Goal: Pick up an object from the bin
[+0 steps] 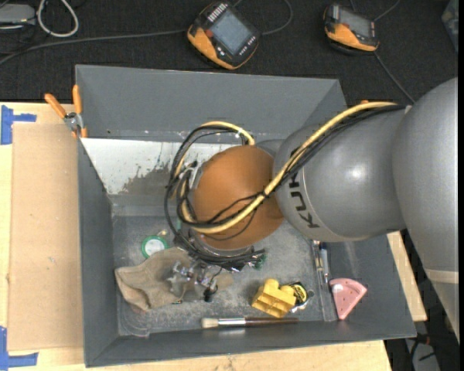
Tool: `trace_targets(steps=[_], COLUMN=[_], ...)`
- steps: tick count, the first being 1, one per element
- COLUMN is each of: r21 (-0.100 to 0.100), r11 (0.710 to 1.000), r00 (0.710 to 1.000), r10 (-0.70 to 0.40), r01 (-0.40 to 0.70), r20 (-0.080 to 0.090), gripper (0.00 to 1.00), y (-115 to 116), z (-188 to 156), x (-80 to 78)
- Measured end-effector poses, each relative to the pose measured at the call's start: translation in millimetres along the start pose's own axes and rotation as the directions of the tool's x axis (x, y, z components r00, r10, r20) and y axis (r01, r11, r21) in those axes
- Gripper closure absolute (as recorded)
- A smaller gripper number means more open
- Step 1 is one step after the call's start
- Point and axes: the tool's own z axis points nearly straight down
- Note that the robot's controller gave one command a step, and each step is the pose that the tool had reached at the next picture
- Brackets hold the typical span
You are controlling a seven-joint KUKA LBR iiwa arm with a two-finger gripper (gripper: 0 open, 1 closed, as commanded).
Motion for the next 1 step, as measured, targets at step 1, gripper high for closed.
trace_targets(steps=[1], r21=[0.001], r11=[1.000], r00=[1.000], r10=[-0.013], r01=[0.013], r20=[0.004], gripper=[1.00], y=[7.7], z=[-47.1], x=[-14.2])
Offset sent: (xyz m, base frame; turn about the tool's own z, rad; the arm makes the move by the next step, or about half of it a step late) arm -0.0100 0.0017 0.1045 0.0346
